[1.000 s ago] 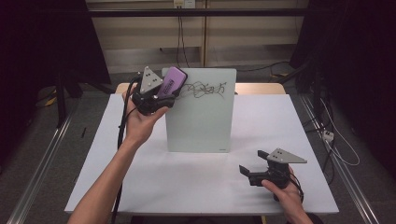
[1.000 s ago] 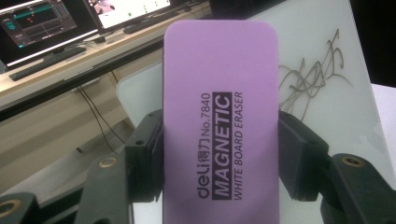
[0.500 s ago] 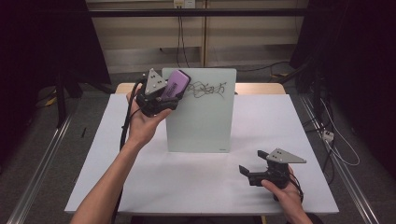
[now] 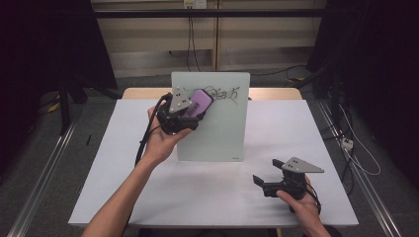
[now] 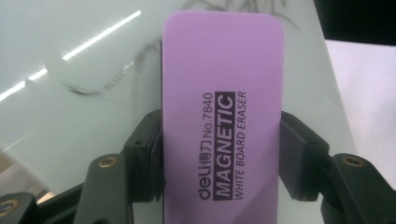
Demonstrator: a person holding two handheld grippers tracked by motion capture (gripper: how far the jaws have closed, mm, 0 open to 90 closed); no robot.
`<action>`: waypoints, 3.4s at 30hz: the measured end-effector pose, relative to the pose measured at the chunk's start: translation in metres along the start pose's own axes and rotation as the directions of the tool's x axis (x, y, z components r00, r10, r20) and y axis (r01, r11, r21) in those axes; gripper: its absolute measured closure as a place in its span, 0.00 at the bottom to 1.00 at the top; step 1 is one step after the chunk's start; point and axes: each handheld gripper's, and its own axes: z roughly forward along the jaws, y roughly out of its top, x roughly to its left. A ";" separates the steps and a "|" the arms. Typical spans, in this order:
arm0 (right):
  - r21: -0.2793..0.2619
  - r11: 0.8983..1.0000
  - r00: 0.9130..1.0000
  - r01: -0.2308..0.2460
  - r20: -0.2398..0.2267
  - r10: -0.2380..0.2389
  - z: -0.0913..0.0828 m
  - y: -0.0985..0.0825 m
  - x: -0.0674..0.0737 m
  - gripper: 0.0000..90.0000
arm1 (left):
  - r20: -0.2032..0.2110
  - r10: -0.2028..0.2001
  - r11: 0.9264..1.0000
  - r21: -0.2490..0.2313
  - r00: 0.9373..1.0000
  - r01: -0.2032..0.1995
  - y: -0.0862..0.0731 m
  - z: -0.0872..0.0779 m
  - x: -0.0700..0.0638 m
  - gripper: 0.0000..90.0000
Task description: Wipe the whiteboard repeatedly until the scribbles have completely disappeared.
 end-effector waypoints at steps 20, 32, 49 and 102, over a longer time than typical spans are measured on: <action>-0.003 1.000 1.000 -0.002 -0.006 0.002 0.000 0.000 -0.001 0.06 | -0.169 -0.057 0.998 0.019 0.984 0.061 0.025 -0.027 0.036 0.46; 0.000 1.000 1.000 -0.001 -0.005 0.001 0.001 0.000 0.000 0.06 | -0.086 0.071 0.989 0.138 0.994 -0.059 0.000 -0.002 -0.009 0.46; -0.001 1.000 1.000 0.000 -0.005 0.000 0.000 0.000 0.000 0.06 | -0.097 -0.013 0.996 0.089 0.995 0.022 0.019 -0.016 0.020 0.46; -0.005 1.000 1.000 0.013 -0.010 -0.013 0.000 0.001 0.001 0.06 | -0.082 0.122 0.980 0.166 0.989 -0.107 0.050 0.011 -0.009 0.46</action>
